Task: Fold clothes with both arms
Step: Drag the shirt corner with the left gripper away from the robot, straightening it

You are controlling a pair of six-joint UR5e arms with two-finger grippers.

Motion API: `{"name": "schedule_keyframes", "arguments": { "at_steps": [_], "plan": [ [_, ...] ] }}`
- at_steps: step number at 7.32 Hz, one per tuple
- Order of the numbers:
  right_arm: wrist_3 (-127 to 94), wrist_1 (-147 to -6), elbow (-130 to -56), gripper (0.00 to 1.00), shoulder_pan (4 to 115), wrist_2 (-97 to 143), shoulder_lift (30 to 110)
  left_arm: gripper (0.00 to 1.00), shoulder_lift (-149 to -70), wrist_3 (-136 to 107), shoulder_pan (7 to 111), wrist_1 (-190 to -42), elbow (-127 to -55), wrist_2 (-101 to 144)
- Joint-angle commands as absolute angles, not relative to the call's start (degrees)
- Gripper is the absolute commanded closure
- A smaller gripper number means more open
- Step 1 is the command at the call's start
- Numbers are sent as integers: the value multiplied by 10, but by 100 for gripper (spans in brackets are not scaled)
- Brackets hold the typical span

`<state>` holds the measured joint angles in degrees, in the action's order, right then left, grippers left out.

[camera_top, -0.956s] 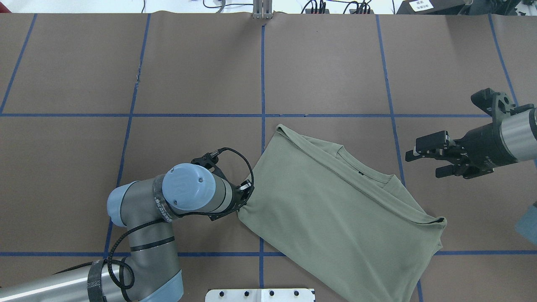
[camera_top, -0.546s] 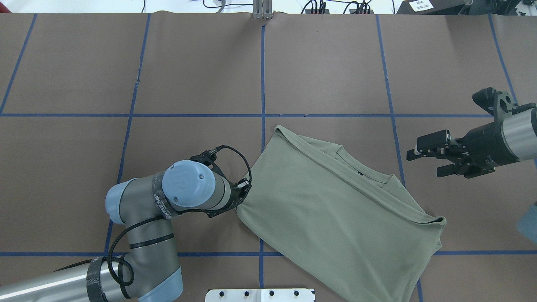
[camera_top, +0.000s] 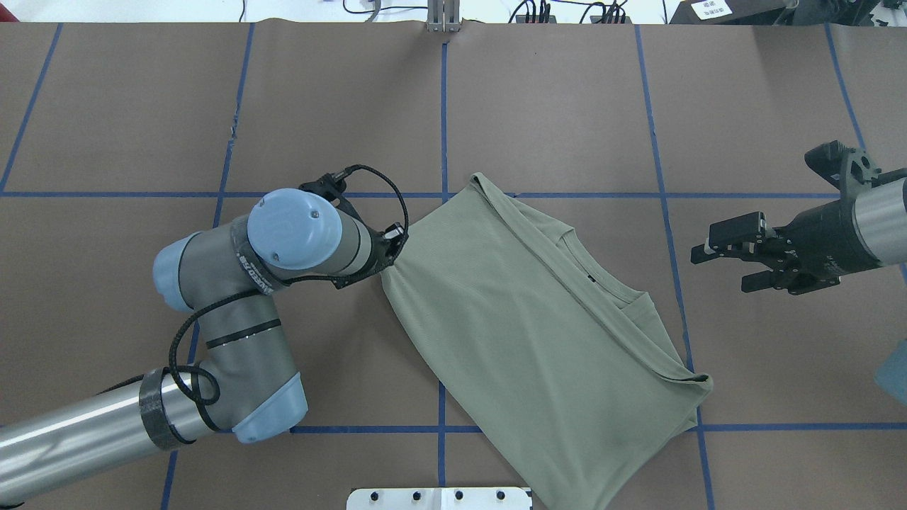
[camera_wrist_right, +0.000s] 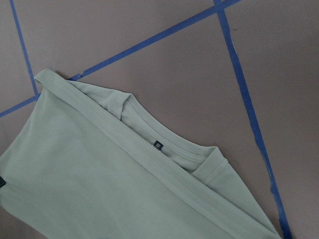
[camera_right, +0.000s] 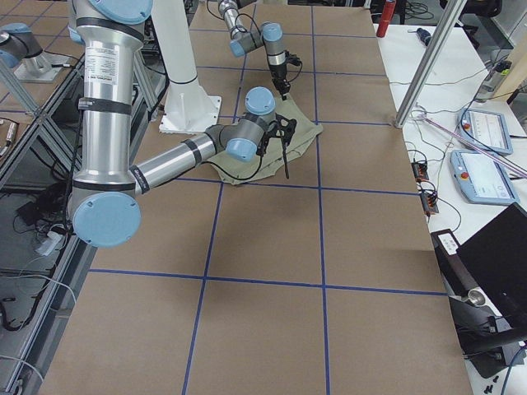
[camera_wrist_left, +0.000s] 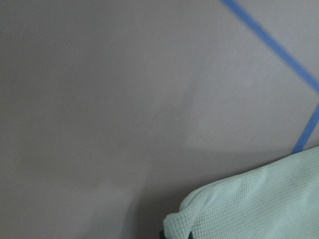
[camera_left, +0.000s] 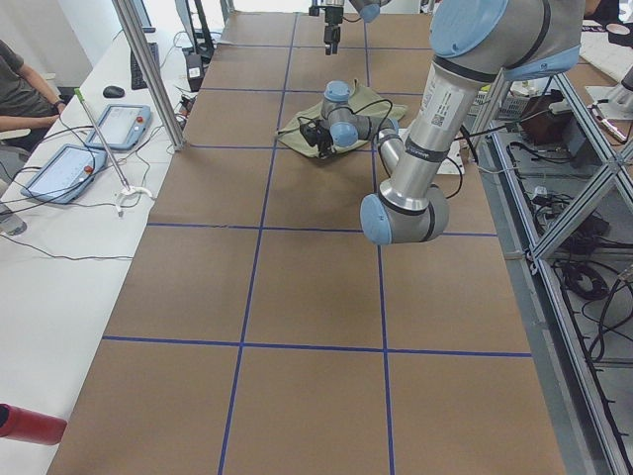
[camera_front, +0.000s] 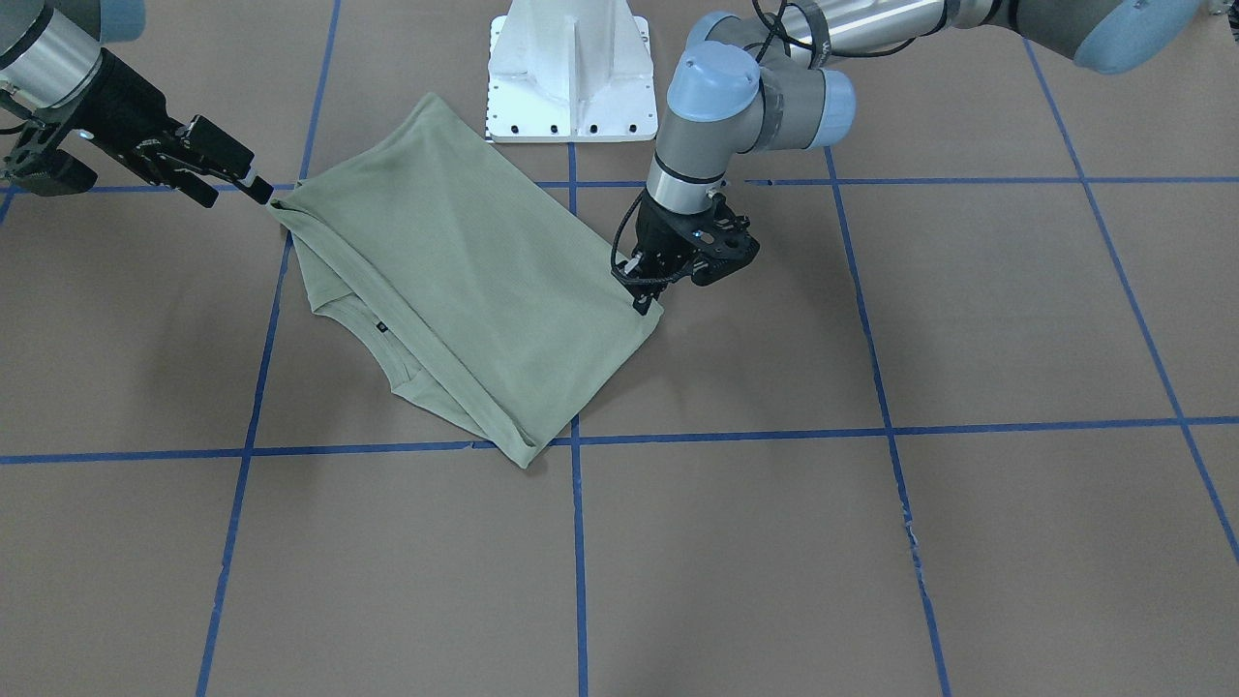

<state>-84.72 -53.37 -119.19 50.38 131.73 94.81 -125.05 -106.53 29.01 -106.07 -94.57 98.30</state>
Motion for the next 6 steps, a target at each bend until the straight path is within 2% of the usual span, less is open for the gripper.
{"name": "schedule_keyframes", "arguments": {
  "at_steps": [1,3,6],
  "plan": [
    [-847,-534,-1190,0,513,1305,947,100,-1271,-1024,332,-1065,-897,969],
    [-847,-536,-1187,0,516,1293,947,100,-1305,-1005,357,-1076,-847,948],
    [-847,-537,-1174,0,519,1286,935,100,-1368,-967,390,-1200,-694,910]
  ]
}}
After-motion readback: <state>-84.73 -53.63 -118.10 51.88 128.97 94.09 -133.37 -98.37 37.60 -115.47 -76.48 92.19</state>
